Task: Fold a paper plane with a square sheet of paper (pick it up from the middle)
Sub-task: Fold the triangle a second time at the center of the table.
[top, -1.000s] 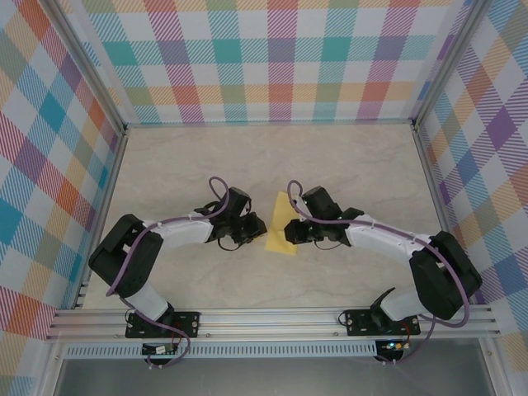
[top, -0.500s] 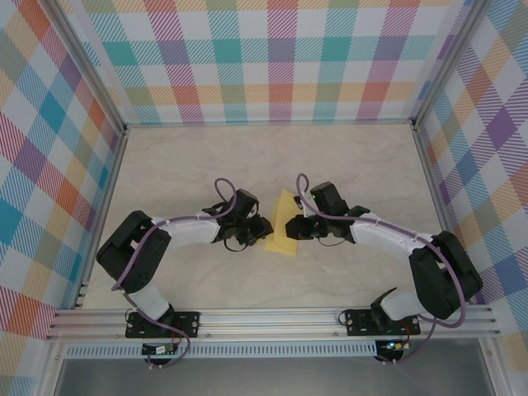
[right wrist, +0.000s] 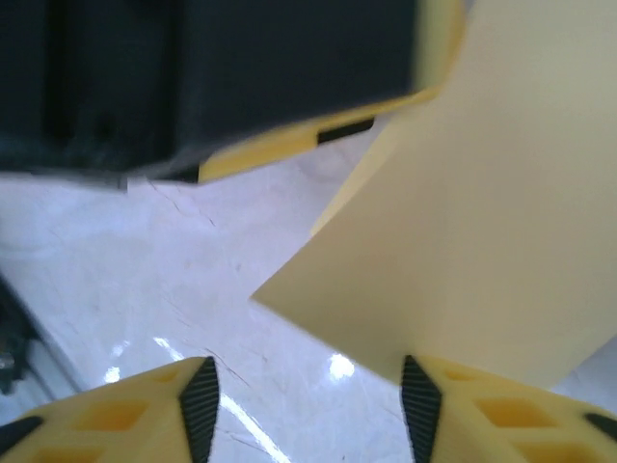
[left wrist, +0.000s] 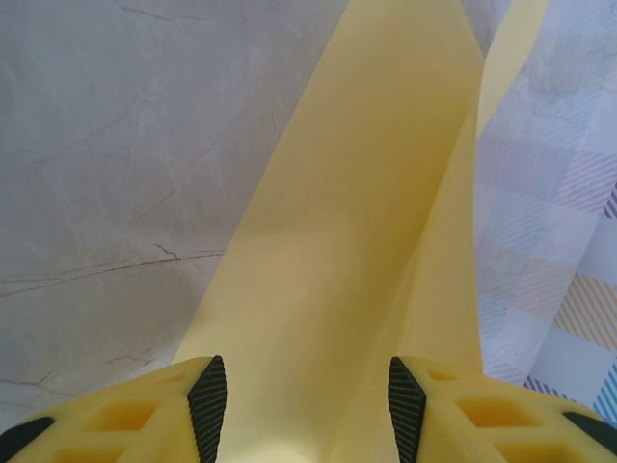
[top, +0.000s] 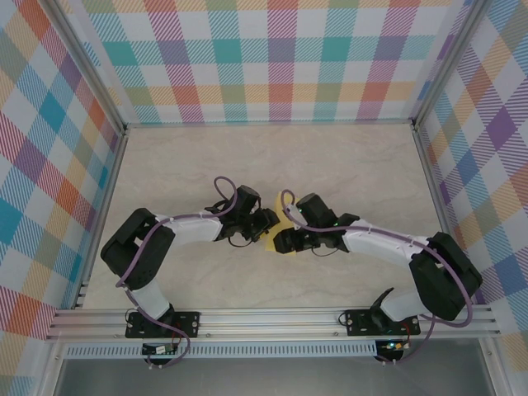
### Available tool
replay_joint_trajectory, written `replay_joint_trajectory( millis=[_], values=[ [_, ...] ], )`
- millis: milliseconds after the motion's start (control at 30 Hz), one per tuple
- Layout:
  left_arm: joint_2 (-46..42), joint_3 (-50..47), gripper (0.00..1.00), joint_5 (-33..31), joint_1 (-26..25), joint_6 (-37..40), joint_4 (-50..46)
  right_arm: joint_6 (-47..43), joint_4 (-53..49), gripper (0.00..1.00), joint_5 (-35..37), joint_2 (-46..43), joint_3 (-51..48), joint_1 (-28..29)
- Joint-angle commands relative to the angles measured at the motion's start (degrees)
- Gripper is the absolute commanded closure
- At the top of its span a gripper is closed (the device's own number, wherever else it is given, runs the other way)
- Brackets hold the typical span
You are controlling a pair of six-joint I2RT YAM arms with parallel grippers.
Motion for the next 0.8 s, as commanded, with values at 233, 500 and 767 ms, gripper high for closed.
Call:
replay_joint_trajectory(
  millis=[233,500,767],
  values=[
    [1.16,2.10,0.51,2.27,0.59,0.36,0.69,0.48,-7.50,0.36,30.90,-0.19,5.33,11.31],
    [1.23,2.19,0.51,2.67,0.65,0.52,0.68,-0.74,-9.27,0.37,34.65,4.11,10.14,13.11],
    [0.90,2.19,0.51,2.67,0.77,0.62,0.32,-0.56,-10.72,0.41,35.35,3.34,9.63,13.69]
  ],
)
